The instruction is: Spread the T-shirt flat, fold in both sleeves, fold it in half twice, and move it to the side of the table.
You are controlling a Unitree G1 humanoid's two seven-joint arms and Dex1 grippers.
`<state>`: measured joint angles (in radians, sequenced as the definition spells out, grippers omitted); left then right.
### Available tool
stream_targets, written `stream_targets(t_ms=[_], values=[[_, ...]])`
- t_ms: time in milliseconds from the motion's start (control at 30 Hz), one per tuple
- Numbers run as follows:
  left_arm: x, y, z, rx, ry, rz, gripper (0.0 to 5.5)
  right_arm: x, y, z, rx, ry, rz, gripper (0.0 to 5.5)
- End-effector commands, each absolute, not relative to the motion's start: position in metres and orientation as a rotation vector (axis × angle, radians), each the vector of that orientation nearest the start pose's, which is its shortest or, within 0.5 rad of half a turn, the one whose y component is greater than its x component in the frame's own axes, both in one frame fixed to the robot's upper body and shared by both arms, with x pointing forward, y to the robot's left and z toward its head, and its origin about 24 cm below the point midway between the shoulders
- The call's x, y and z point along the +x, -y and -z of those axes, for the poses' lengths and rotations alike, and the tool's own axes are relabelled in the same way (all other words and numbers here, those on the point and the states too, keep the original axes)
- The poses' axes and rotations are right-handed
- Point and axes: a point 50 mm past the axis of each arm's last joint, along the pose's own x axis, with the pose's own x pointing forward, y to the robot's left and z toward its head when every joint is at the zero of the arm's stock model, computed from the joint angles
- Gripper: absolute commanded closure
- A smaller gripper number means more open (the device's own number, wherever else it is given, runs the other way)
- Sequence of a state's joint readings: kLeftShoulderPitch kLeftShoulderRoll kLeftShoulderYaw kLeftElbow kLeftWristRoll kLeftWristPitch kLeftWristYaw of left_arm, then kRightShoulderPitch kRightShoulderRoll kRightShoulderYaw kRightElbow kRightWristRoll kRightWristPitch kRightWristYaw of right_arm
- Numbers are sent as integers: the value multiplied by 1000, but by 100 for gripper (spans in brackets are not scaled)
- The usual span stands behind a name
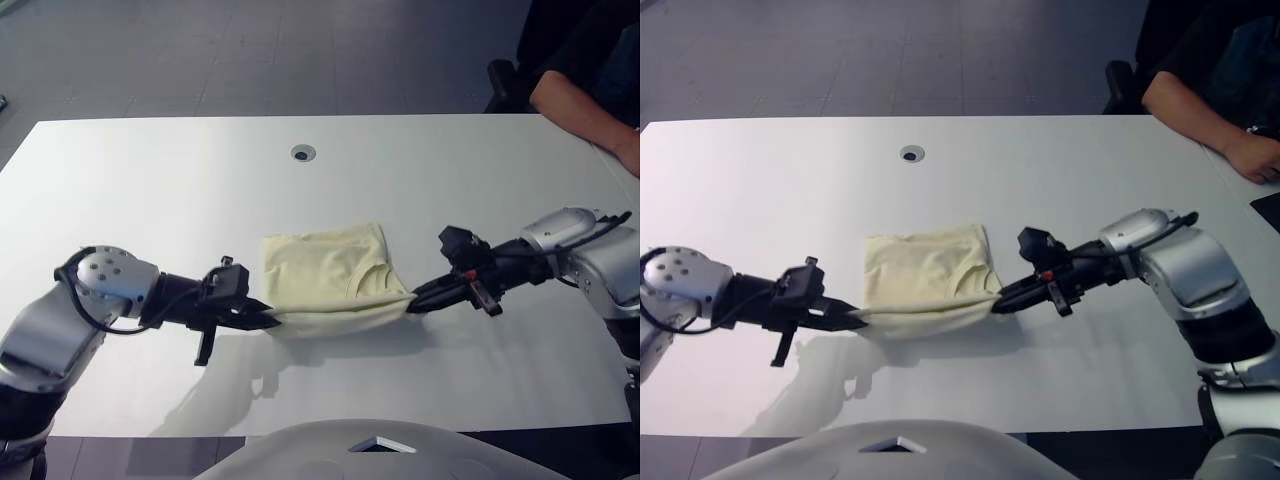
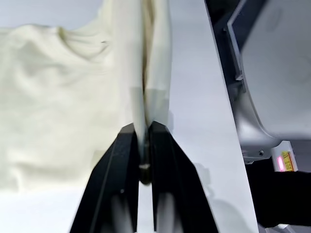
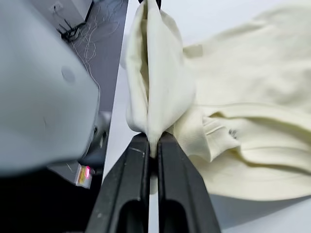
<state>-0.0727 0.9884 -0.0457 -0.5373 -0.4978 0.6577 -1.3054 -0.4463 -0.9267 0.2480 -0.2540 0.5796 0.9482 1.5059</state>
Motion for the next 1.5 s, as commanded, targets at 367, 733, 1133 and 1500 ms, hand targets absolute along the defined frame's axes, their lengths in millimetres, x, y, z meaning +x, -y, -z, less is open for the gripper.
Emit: stream_targets(t_ms=[367,733,1133,1500], values=[[253,-207,-151,333,-529,1410,537,306,167,-143,27,-866,-1513,549],[304,-202,-134,283,-486,1241,537,345,162,-119,-13,-882,-1395,549],[335,-198,-109,424,-504,1059,538,359,162,-88,-64,-853,-1179,513],[356,-207,-140,533,-246,734,326,383,166,-111,-39,-534,-898,327]])
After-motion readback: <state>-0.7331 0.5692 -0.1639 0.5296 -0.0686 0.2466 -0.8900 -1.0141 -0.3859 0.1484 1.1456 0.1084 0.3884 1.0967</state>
